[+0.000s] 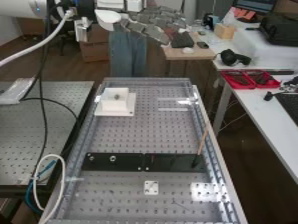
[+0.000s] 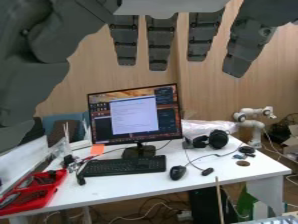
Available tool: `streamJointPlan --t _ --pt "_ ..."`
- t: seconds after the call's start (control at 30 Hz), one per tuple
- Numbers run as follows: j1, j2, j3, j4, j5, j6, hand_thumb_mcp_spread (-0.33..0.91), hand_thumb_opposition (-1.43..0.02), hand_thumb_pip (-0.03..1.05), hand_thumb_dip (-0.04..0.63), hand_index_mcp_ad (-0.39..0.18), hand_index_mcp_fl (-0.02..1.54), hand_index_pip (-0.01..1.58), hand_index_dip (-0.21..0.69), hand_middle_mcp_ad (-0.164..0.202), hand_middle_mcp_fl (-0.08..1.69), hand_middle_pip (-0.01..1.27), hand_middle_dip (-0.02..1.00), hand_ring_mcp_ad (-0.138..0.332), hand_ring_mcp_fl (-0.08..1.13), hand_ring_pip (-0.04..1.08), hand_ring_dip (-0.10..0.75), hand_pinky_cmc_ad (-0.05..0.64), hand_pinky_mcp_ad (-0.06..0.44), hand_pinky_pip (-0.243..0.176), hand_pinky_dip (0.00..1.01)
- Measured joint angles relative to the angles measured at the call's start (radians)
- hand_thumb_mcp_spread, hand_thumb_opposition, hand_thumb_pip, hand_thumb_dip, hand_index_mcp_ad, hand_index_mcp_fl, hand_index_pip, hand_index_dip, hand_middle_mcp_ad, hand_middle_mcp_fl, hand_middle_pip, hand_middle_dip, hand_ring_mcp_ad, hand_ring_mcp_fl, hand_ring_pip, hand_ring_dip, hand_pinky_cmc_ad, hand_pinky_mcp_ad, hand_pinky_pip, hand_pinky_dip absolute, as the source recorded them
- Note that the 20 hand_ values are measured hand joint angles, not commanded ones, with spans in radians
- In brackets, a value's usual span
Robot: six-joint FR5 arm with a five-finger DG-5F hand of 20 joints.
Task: Grab the bearing and place it in the white container
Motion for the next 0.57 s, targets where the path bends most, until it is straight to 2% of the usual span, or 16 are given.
streamJointPlan --t 0.57 --pt "-0.022 0.033 -0.024 -0.025 -0.037 -0.005 0.26 -0.65 0.28 0.038 -0.093 0.09 0.10 0.119 0.038 0.05 0.14 0.25 0.171 0.00 0.09 0.035 0.461 0.330 -0.105 0.18"
